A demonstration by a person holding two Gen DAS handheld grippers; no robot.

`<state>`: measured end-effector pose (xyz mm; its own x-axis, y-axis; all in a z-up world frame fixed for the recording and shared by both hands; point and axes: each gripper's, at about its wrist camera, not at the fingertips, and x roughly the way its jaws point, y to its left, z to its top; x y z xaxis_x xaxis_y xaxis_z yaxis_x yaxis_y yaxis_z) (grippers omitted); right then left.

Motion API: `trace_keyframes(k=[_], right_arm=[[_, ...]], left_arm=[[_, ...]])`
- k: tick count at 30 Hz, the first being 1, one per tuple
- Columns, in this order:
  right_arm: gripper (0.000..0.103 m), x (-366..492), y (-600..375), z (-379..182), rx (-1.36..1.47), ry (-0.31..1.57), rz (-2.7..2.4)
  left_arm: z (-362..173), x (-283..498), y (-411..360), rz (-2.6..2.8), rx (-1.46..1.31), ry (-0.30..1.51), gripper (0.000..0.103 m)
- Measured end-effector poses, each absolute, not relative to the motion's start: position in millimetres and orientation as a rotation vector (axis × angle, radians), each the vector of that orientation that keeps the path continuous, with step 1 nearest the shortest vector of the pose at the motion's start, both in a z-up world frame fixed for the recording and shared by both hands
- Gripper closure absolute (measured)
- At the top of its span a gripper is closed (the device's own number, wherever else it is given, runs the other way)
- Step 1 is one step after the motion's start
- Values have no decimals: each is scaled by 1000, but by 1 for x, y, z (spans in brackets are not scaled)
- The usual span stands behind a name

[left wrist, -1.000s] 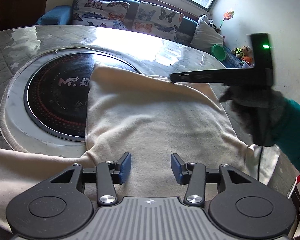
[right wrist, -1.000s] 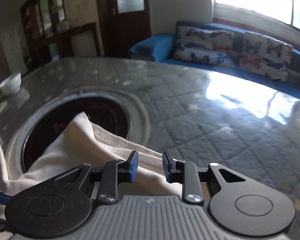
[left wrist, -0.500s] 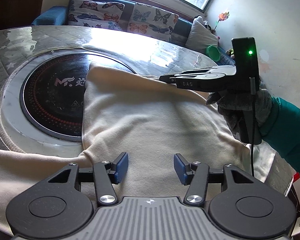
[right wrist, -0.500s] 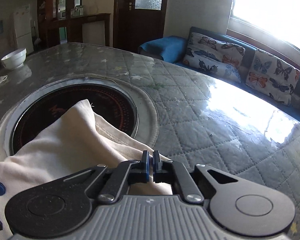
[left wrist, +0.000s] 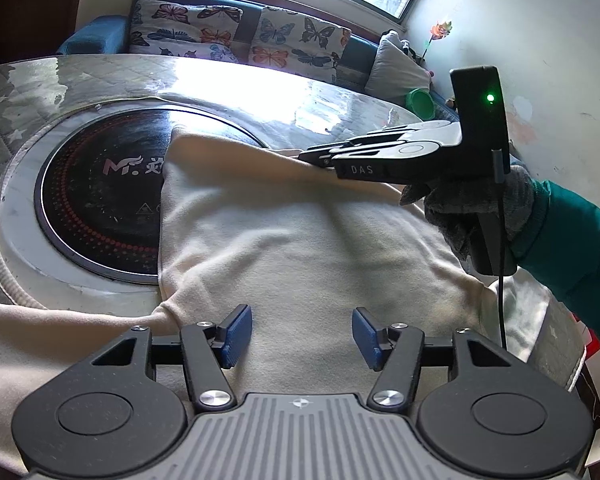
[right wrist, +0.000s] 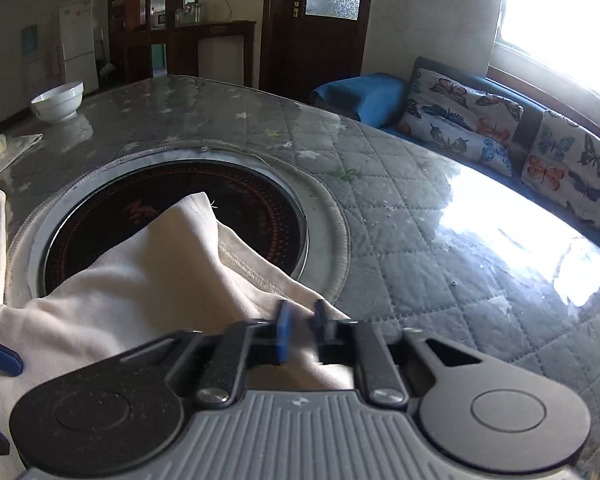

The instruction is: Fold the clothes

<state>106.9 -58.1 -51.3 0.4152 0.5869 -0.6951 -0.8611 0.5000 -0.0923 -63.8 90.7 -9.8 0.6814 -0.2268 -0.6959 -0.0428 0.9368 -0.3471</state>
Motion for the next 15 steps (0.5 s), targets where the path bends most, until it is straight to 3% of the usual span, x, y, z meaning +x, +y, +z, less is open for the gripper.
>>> trace_keyframes(k=[8,15], right_arm=[[102,123,-64,-43,-429,582,828],[93,129,-89,-36,-333,664,857]], left_arm=[[-11,-64,90,-107,-342,817,42],[-11,-63,92,-116,-341,820,41]])
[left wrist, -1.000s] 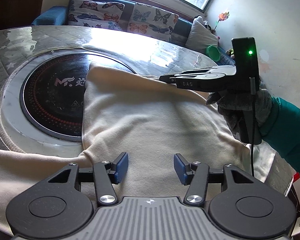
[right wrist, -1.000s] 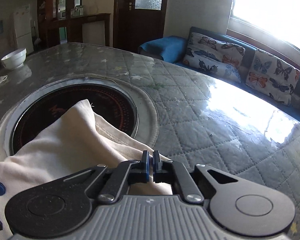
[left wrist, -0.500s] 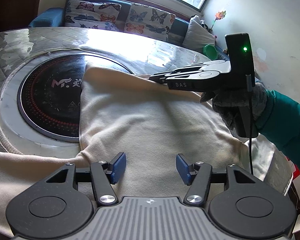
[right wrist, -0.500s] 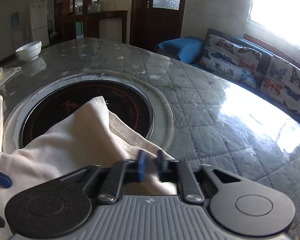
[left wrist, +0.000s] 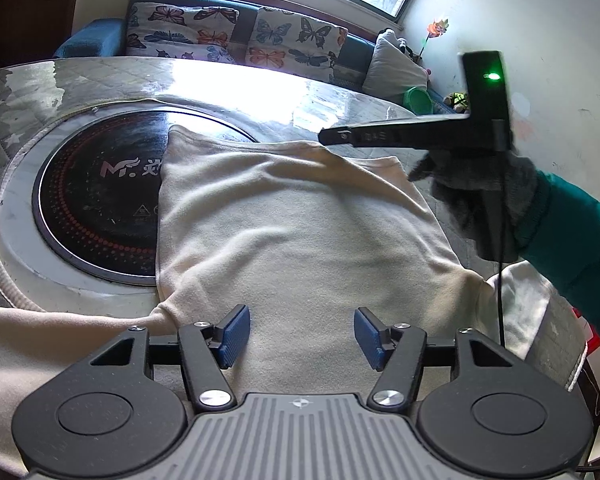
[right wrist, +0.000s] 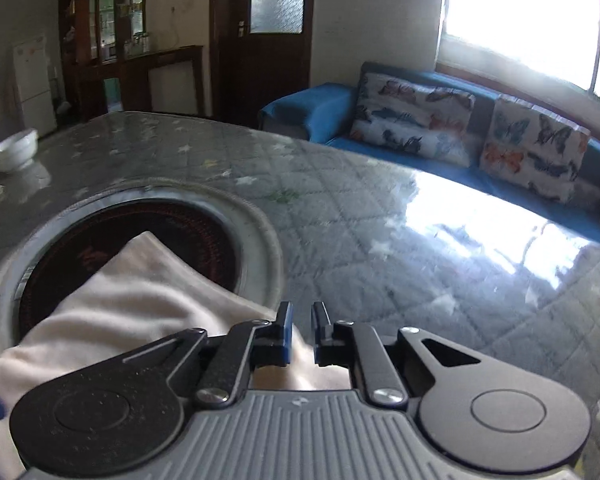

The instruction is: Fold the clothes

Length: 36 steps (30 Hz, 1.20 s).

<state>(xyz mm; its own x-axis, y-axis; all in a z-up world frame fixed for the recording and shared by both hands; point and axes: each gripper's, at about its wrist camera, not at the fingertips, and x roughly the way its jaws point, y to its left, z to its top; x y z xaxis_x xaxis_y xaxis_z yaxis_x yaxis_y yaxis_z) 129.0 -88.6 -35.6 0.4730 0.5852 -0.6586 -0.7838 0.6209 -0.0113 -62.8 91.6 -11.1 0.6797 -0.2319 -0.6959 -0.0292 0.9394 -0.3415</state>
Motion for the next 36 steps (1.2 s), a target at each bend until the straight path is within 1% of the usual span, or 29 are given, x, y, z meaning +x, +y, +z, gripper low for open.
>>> trace_keyframes(k=[3,5,8,12,13,14,16,19,20,21,24,26,27,29,30,31,32,36], right_arm=[[91,123,-100,-36,-337,701,865],[84,124,-105,-41,-349,723,840],[82,133,-113,-49,-322,738,797],[74,140,-128,-41,-236,741,732],[68,138,-133,-39,-224,741,732],[65,136,-139,-36,-212,740,733],[64,129,-148,-31,-211,740,721],[58,115,-161,-26,-203,746,728],[54,108,-166,-24,-211,744,735],[52,99,-170,-22,-222,743,745],[50,78,-175,-20,-246,749,781],[47,64,-177,-21,-266,751,797],[46,59,-177,-22,-272,753,803],[45,51,-177,-25,-271,764,809],[45,48,-176,-27,-267,772,811],[45,45,-176,-28,-266,777,813],[44,43,-175,-30,-265,781,813],[43,43,-171,-36,-258,791,802]], left_arm=[[-11,-62,90,-125,-334,819,38],[-11,-62,89,-128,-327,819,37],[-11,-62,88,-129,-321,824,37],[-2,-51,96,-96,-313,830,37],[1,-47,100,-75,-306,816,37],[4,-41,105,-47,-303,799,37],[7,-27,116,26,-304,774,38],[4,-4,130,131,-291,751,38],[1,3,134,155,-283,750,38],[-1,8,136,171,-277,752,38],[-9,20,139,194,-254,756,47],[-13,23,138,191,-244,761,64],[-14,24,137,187,-242,764,68],[-18,26,135,191,-229,768,83],[-19,27,134,199,-218,766,85],[-20,27,134,208,-206,762,92],[-21,27,134,214,-195,761,95],[-21,28,137,238,-165,752,97]])
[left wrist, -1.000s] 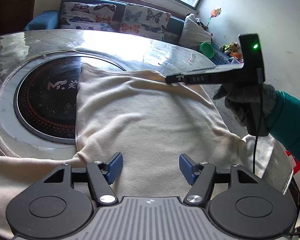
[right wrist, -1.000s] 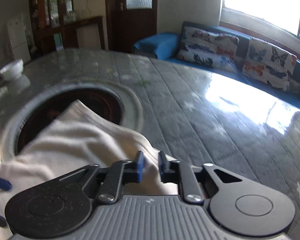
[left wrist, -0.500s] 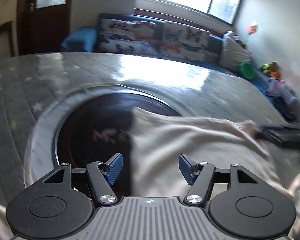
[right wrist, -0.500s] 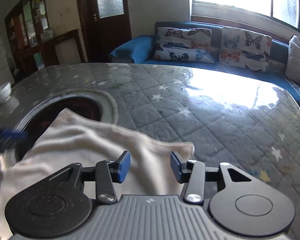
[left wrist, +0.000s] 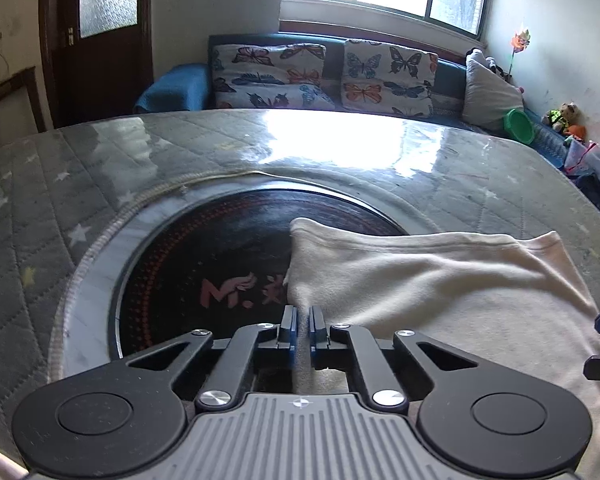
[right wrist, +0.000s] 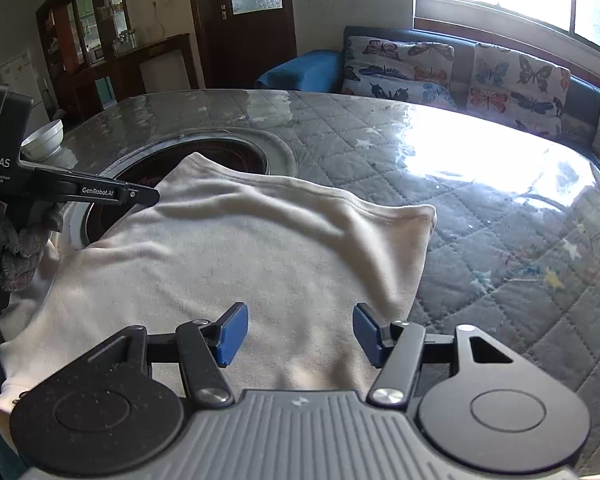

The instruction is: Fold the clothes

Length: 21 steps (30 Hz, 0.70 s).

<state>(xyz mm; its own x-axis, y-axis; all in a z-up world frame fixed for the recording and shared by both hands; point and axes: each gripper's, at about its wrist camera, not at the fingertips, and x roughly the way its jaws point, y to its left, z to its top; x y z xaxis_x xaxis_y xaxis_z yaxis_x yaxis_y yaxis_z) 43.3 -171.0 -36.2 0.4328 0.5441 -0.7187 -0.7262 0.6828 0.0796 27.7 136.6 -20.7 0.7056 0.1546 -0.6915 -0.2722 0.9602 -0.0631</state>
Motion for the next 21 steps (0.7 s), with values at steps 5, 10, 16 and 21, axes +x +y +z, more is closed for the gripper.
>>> trace_keyframes(k=[5,10,16,21], right_arm=[[39,53,-161,-45,-254,790,790],[39,67,-144,-51,-250,764,786],[38,89,-126,-53,-230,749,768],[38,78,-121,-46,-267,752,827]], left_arm=[[-19,31,144,272,-154,750,97],[-20,37,154,305,-137,751,97],[-19,40,166,304,-148,763,86],[-7,12,174,316,-181,741,70]])
